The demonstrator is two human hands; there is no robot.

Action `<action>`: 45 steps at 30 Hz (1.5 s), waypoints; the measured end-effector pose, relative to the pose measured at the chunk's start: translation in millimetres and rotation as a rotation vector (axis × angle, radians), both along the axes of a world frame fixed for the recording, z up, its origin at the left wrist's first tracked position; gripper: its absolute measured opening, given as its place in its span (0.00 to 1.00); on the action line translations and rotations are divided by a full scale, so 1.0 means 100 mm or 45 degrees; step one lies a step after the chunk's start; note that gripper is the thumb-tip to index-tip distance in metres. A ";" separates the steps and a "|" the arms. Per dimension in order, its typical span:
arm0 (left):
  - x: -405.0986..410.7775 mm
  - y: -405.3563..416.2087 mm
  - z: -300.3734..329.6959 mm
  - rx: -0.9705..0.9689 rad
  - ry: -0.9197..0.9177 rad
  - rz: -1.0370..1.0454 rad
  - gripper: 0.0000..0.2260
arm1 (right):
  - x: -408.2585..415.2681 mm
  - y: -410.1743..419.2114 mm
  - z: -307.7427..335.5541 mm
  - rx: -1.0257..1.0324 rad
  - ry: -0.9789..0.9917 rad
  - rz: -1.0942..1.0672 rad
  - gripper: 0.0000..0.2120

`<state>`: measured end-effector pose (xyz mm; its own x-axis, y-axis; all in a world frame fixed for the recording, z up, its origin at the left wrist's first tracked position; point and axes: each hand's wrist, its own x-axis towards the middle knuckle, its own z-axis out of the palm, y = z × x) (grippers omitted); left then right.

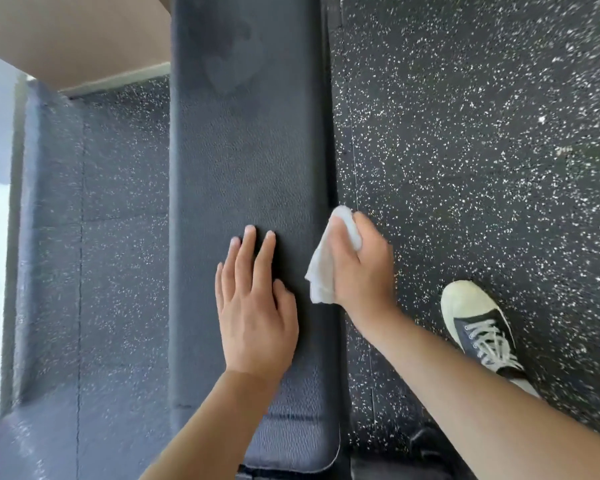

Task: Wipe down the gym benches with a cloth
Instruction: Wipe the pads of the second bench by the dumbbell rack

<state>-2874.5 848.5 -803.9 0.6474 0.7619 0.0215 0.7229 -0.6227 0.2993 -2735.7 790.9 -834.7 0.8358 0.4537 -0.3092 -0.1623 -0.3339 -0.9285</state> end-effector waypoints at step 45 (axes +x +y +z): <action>-1.37 -0.23 0.01 -0.319 -0.035 1.226 0.16 | -1.45 0.82 0.45 -0.031 -1.528 1.509 0.06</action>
<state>-3011.6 825.1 -803.2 -0.2476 0.9466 -0.2063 0.8776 0.3094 0.3663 -2881.0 873.0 -789.5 -0.1856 0.9647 0.1869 0.9146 0.2391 -0.3260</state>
